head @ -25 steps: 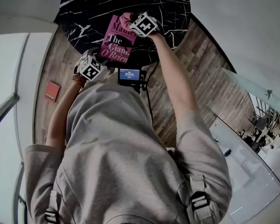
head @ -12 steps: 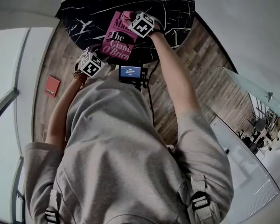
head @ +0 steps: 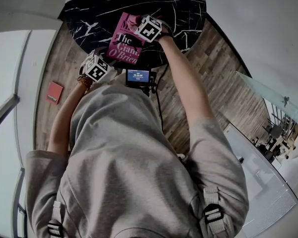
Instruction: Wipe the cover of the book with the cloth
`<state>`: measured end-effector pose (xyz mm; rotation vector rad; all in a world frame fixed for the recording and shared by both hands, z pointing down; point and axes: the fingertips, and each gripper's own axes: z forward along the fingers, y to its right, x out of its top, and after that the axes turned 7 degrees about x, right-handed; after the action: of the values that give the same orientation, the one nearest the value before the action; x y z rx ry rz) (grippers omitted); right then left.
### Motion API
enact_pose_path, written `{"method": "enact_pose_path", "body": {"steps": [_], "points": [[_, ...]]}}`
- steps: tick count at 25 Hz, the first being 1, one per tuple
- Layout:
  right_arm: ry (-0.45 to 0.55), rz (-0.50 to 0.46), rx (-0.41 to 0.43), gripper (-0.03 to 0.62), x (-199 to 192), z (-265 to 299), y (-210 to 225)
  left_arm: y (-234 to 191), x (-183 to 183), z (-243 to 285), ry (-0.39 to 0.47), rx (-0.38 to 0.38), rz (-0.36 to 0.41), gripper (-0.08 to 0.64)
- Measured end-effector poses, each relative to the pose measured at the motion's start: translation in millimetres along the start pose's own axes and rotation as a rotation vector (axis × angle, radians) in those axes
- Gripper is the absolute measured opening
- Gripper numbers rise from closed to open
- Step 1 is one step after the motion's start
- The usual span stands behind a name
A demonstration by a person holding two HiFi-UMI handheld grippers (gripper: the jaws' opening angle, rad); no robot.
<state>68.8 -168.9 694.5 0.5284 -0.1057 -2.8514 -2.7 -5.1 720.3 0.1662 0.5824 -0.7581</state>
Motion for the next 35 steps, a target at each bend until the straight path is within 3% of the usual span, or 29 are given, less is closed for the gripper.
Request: {"method": "enact_pose_path", "body": {"steps": [35], "points": [[-0.081,-0.018,0.156,0.098,-5,7,-67,-1,1,2,-0.003,-0.021,0.018,0.307]]}}
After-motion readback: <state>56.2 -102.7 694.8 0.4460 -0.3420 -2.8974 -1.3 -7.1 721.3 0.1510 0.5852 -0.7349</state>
